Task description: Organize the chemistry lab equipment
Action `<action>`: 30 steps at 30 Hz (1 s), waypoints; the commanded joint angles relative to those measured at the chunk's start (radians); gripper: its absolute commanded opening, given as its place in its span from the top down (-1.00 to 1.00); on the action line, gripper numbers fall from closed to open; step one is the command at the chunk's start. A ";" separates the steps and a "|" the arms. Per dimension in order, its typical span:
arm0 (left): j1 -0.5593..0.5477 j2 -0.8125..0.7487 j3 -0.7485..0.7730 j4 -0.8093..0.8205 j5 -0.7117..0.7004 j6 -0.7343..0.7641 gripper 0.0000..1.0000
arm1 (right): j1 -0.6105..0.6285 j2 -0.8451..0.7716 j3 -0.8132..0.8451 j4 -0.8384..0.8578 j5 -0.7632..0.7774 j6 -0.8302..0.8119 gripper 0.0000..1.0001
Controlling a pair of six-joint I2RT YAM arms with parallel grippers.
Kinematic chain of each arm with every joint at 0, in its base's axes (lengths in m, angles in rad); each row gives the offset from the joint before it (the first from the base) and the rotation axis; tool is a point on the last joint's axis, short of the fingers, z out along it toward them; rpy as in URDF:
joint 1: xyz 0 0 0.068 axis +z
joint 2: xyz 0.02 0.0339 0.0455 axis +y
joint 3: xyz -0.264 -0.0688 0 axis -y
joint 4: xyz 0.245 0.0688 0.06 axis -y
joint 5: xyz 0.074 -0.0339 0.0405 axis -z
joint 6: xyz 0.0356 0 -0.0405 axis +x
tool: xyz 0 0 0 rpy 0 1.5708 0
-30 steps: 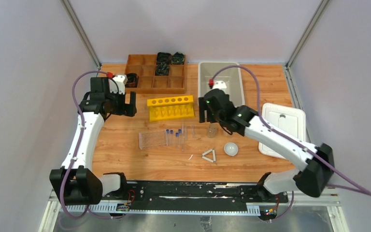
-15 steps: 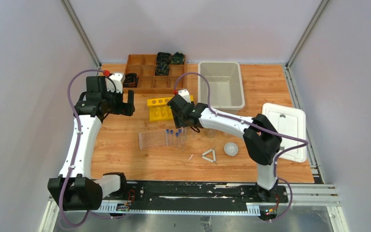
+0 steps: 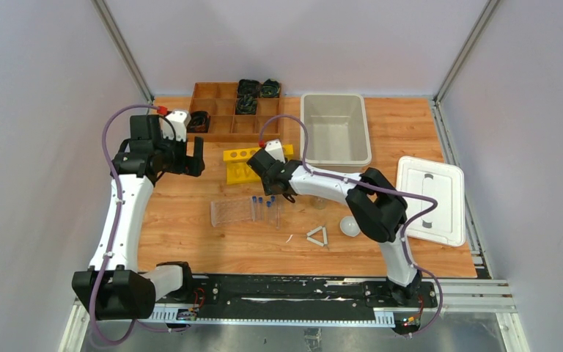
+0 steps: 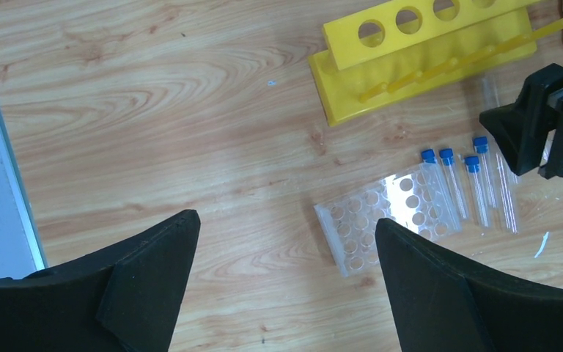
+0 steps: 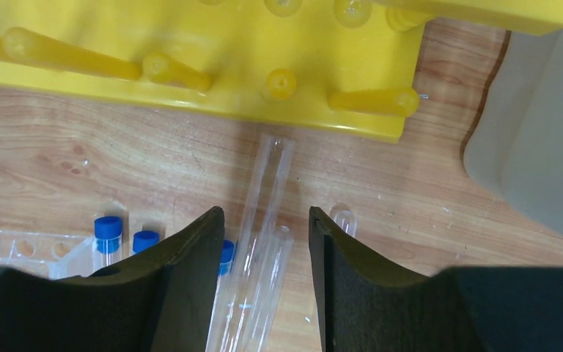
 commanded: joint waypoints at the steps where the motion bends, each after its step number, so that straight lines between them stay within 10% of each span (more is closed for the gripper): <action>1: 0.006 -0.017 0.024 -0.001 0.034 0.015 -0.90 | 0.011 0.037 0.030 0.030 0.052 0.006 0.03; 30: 0.006 -0.080 0.073 -0.087 0.150 0.034 -0.99 | 0.012 0.002 -0.075 0.160 0.001 0.077 0.93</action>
